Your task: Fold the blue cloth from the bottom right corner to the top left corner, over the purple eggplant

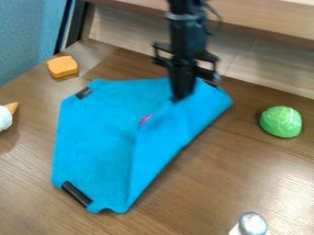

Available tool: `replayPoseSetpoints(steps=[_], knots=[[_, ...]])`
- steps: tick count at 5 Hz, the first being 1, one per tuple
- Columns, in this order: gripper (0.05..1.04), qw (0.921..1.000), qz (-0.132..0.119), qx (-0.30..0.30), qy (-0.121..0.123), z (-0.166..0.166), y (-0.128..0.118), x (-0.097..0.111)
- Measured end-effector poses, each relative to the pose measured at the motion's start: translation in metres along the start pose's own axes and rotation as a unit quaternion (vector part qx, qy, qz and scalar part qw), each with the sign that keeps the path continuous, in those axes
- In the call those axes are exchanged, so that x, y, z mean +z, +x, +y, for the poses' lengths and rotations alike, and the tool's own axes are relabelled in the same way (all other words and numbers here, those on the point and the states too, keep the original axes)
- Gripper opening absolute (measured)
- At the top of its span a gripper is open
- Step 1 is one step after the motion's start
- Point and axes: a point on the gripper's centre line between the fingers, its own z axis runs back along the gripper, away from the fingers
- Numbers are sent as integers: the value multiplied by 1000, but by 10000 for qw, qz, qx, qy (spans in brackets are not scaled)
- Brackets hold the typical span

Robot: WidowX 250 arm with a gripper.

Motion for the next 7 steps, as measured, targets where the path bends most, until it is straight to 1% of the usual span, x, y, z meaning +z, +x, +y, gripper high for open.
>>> replayPoseSetpoints(steps=[1,2,3,4,5,6,7], knots=[[59,9996,0,296,21,33,-6,6],[58,9987,-42,501,86,59,-18,17],[58,9978,19,658,58,78,-28,15],[58,9970,22,767,103,95,-34,16],[58,9972,68,736,141,106,-34,14],[85,9976,211,636,161,120,-30,4],[271,9979,280,549,202,126,-27,1]])
